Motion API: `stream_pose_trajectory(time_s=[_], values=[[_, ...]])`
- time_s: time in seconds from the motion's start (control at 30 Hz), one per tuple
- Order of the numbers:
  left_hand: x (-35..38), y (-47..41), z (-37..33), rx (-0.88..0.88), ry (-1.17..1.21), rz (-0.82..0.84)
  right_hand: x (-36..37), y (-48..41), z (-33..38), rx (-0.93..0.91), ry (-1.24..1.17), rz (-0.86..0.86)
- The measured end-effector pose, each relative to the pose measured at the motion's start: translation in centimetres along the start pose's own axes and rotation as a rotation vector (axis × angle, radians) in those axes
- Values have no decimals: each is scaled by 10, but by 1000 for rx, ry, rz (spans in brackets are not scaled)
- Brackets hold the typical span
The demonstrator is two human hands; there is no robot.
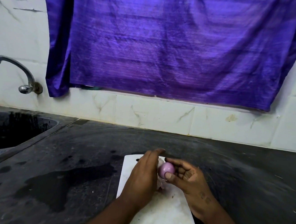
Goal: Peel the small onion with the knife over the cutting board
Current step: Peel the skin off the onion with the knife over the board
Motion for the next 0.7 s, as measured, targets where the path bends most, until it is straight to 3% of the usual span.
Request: stream_pose_trajectory(time_s=[0.17, 0.27, 0.33, 0.53, 0.7], values=[[2, -1, 3, -81, 143, -43, 1, -1, -1, 3, 7, 44], [-6, -6, 11, -145, 117, -174, -1, -2, -4, -11, -84, 63], [-13, -9, 19, -162, -31, -284, -2, -3, -1, -22, -150, 51], [-6, -6, 14, -98, -238, -183, -3, -5, -3, 91, -275, -29], [-11, -5, 13, -71, -272, -236, -4, -5, -3, 154, -355, -63]])
Point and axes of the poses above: each hand's wrist, its own y-axis away from the middle knuckle, its own x-axis out of the palm, z = x × y, the point moved 1 cm from there along -y, towards the middle knuckle, and after that the axes turned 8 degrees about -y, right-handed, at the moved point
